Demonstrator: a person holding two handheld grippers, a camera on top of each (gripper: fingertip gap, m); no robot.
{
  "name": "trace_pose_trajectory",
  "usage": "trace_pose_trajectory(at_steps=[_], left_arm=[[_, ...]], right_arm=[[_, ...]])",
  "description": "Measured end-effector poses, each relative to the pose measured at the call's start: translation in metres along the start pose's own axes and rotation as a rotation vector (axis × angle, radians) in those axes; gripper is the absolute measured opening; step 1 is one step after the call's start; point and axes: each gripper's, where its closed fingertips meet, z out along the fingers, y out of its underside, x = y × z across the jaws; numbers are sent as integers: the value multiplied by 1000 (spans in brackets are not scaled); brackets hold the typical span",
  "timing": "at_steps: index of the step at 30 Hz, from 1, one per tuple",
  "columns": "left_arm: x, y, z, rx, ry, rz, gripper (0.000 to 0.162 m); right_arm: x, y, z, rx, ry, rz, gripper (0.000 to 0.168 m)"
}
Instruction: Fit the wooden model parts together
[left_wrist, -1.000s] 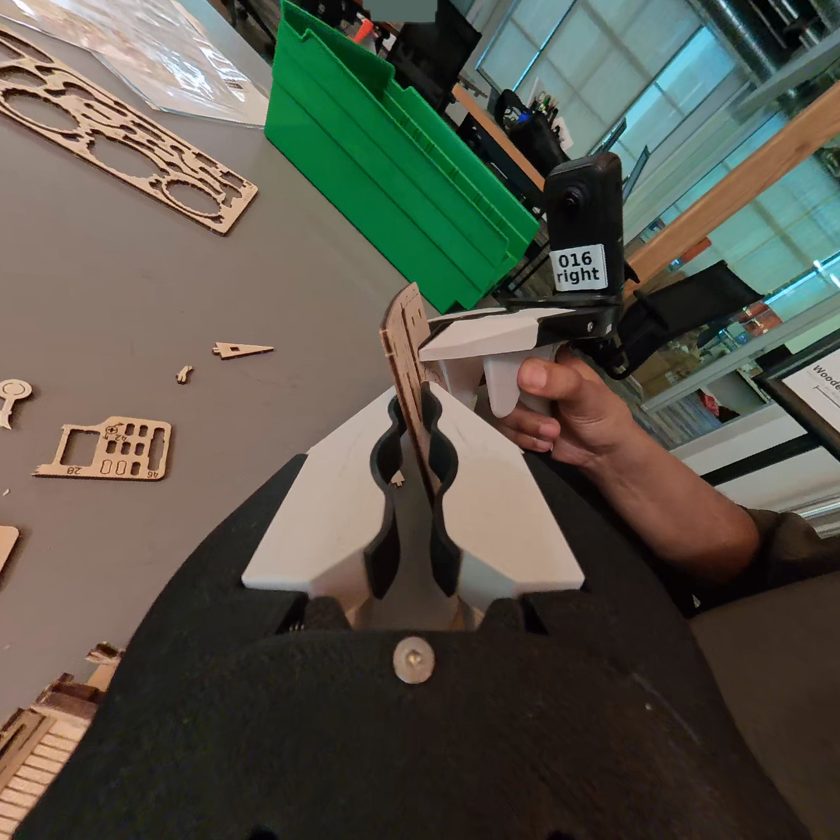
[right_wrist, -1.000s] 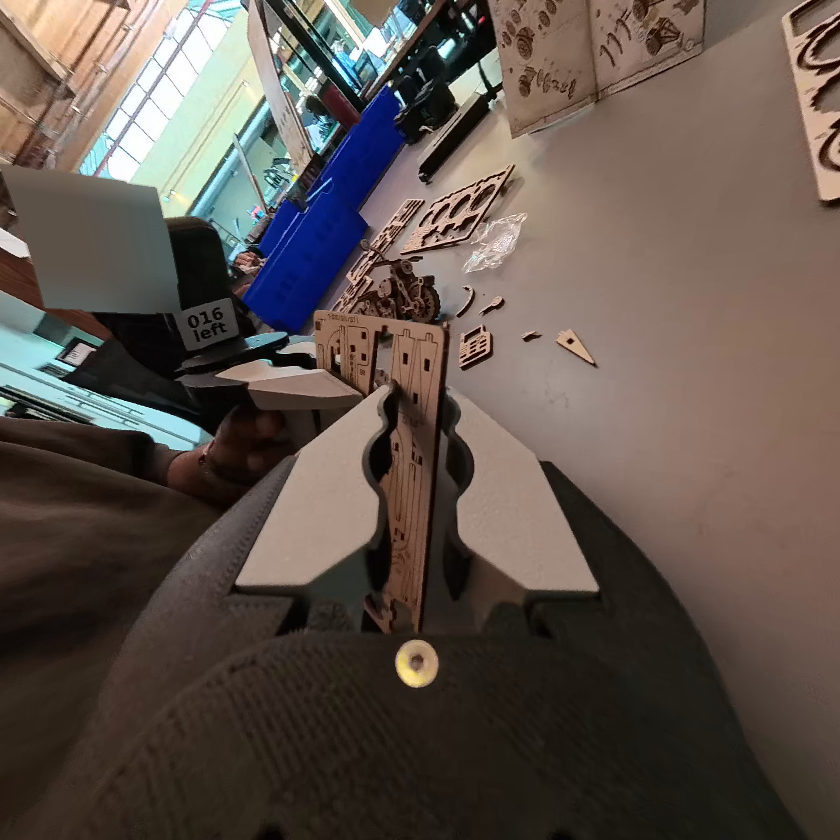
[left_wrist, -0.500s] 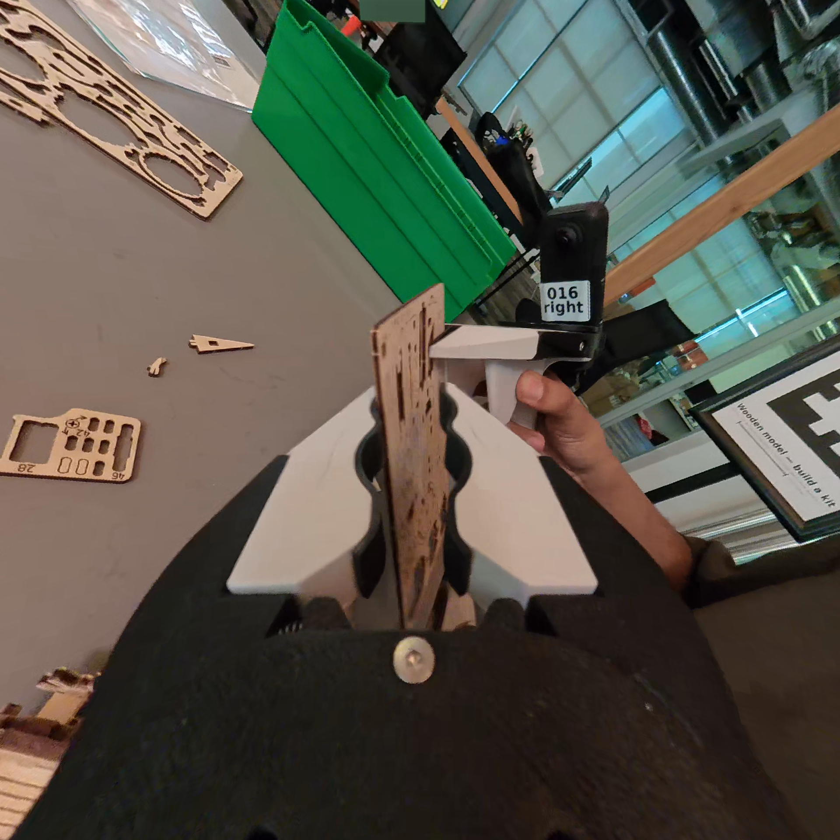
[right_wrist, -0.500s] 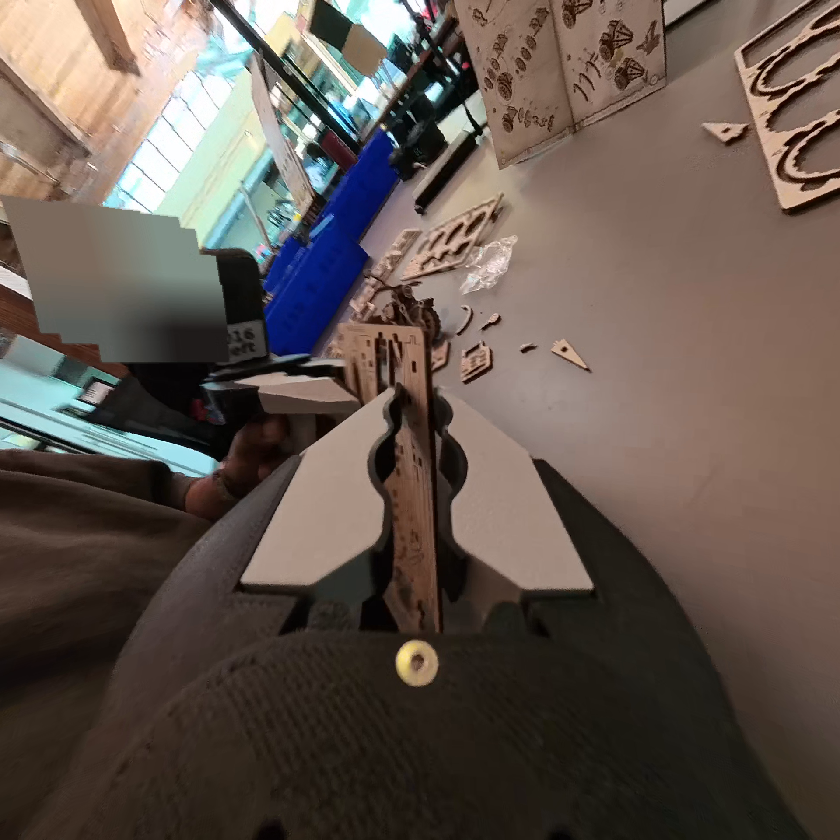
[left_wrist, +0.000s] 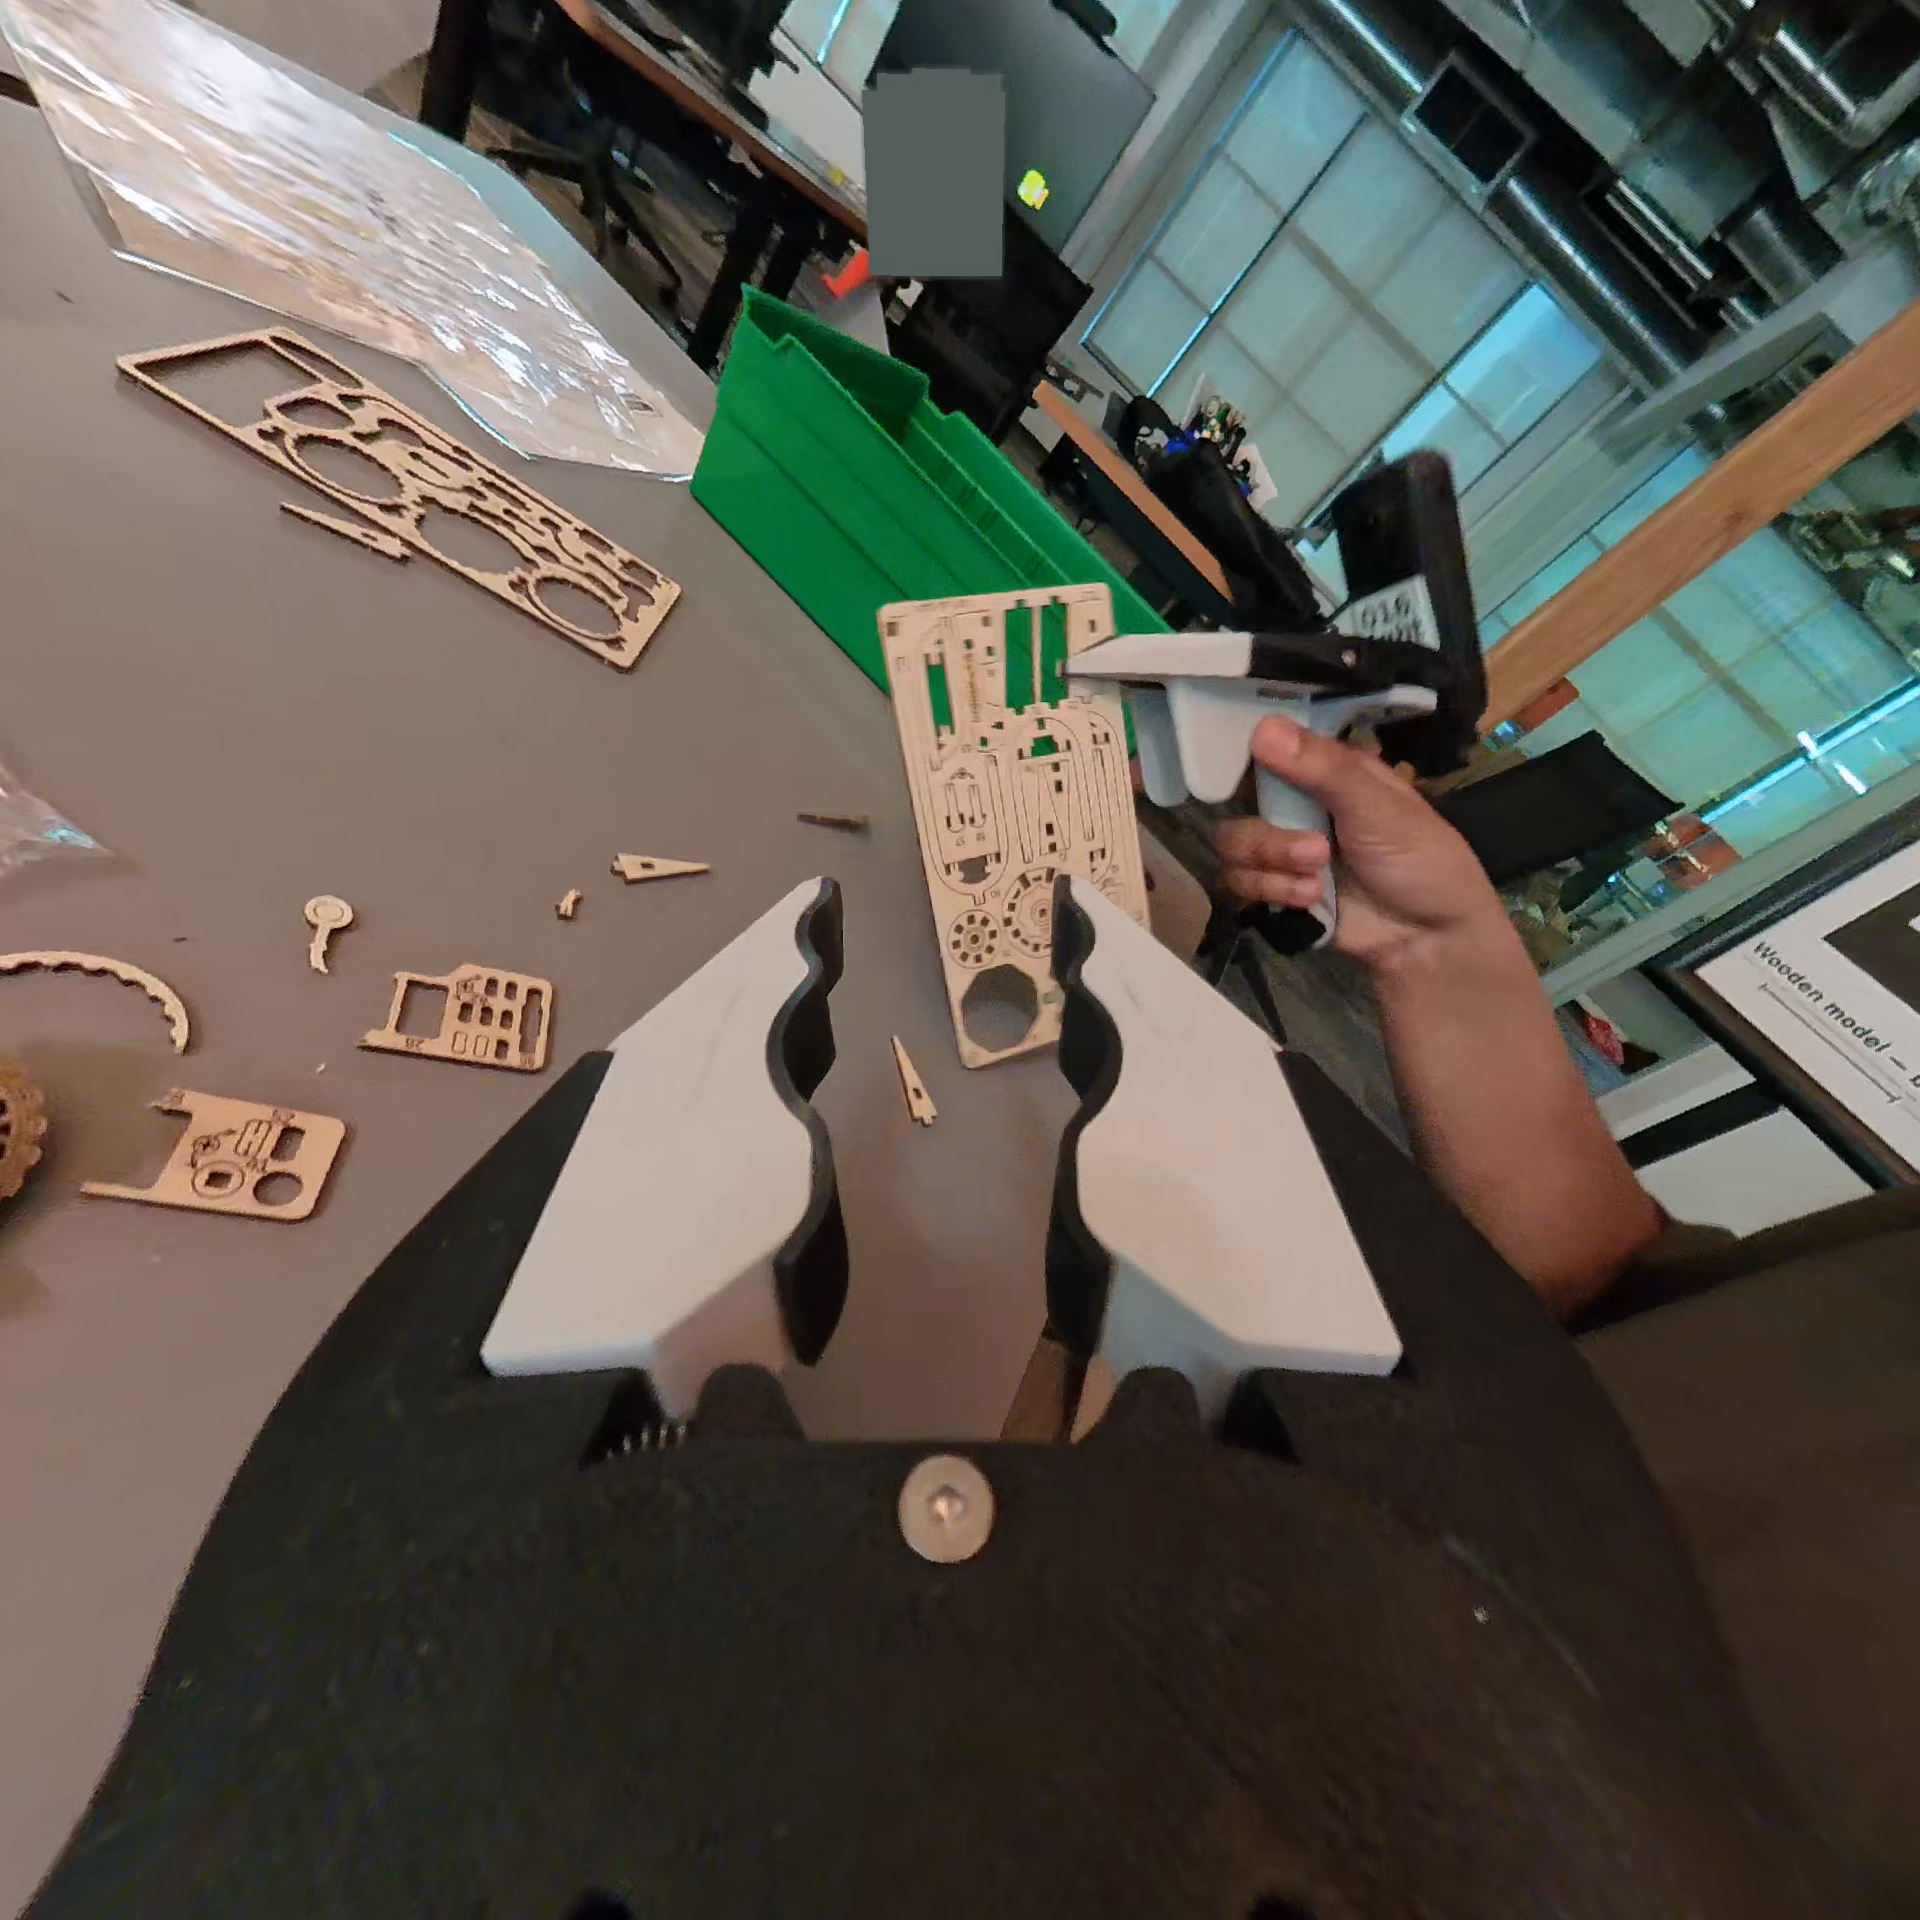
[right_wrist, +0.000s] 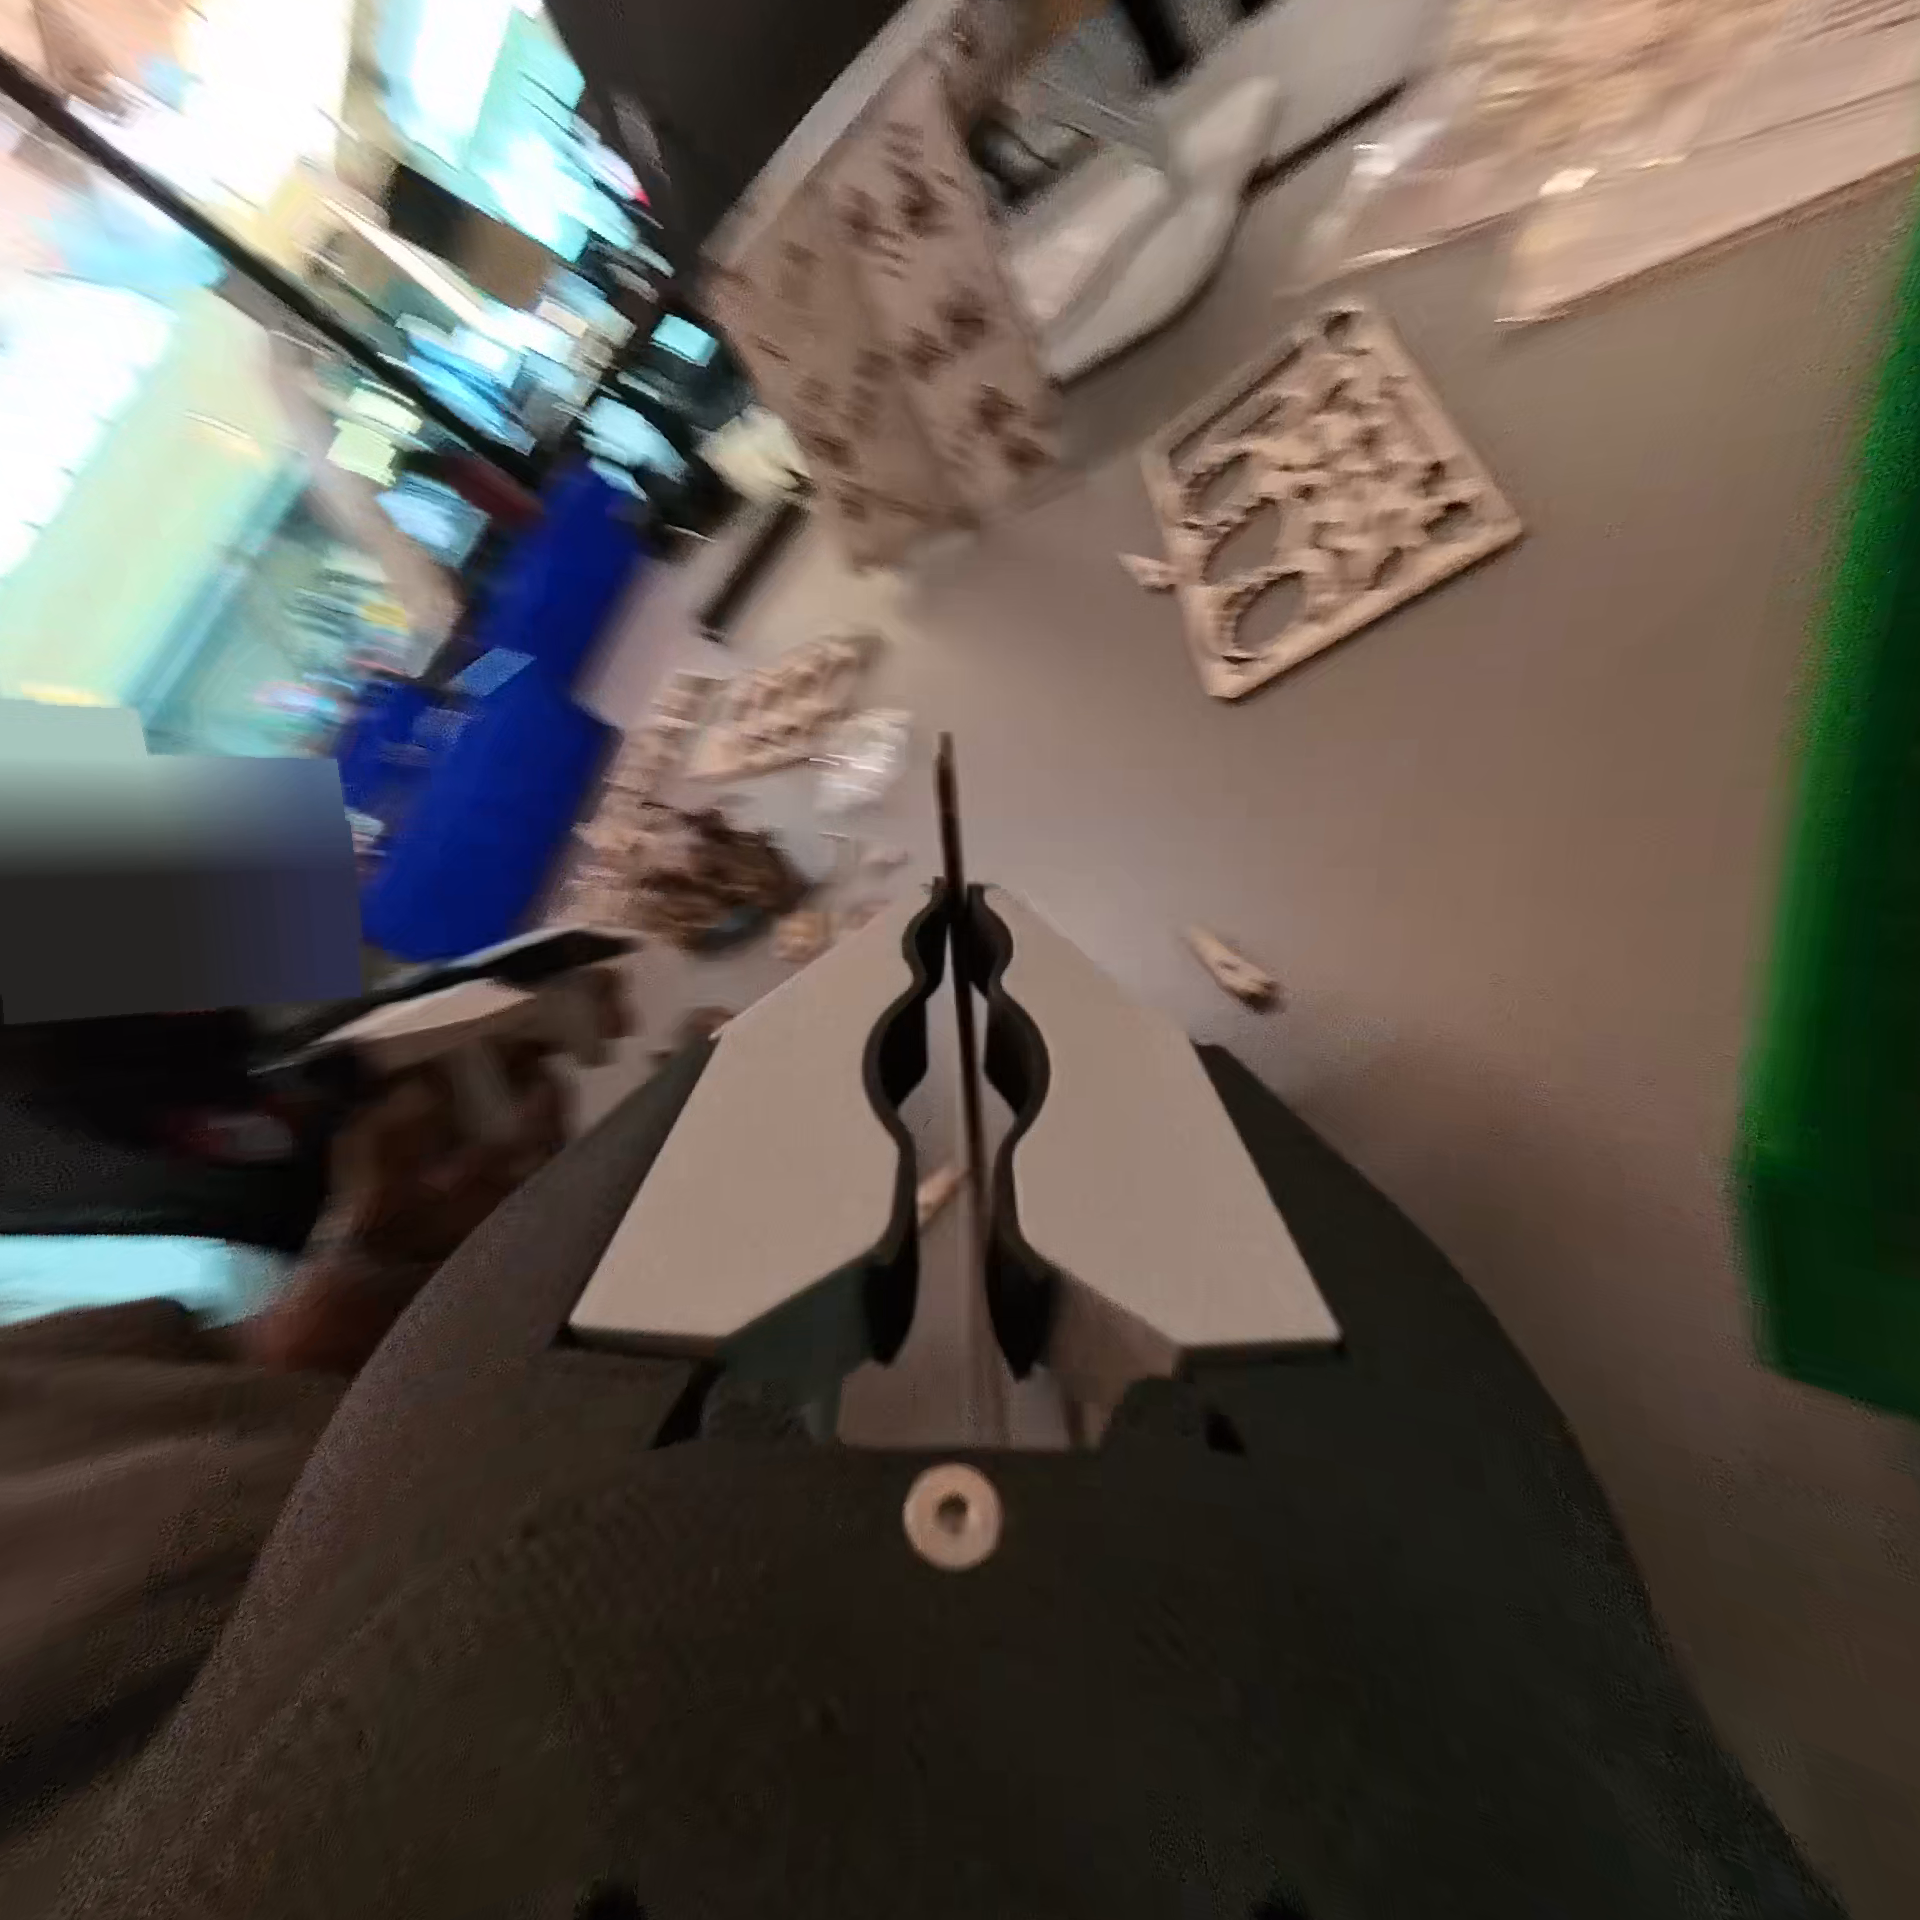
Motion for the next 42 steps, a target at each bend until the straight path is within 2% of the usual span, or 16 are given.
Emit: trace_pose_trajectory(at_steps=[1,4,7,11,15,18,20,22,26,30,33,36,42], left_arm=[[1,4,-1,-8,3,1,38],[6,12,-2,-23,30,-14,37],[13,13,-5,-25,50,-10,37],[19,11,-11,-16,66,-6,37],[19,3,-26,30,58,-4,36],[14,-5,-44,76,36,-6,37],[9,-10,-55,104,20,-3,37],[2,-13,-63,124,-1,10,38],[-10,-15,-70,157,-18,-1,37],[-10,-13,-72,159,6,-24,37],[-13,-11,-75,161,1,-10,37],[-18,-13,-78,171,9,-27,37],[-33,-13,-81,176,17,-86,36]], right_arm=[[9,1,2,-35,69,-34,1],[22,-1,13,-72,113,-26,1],[56,-2,25,-127,280,-126,6],[83,5,45,-198,415,-249,15],[100,2,46,-200,569,-374,25],[94,-13,37,-138,637,-476,34],[74,-24,38,-75,579,-514,39],[47,-30,50,-31,446,-524,37],[20,-20,106,-136,262,-568,31],[30,-15,175,-268,241,-673,29],[37,-23,213,-308,214,-661,26],[45,-31,236,-344,209,-633,23],[60,-25,252,-433,222,-670,13]])
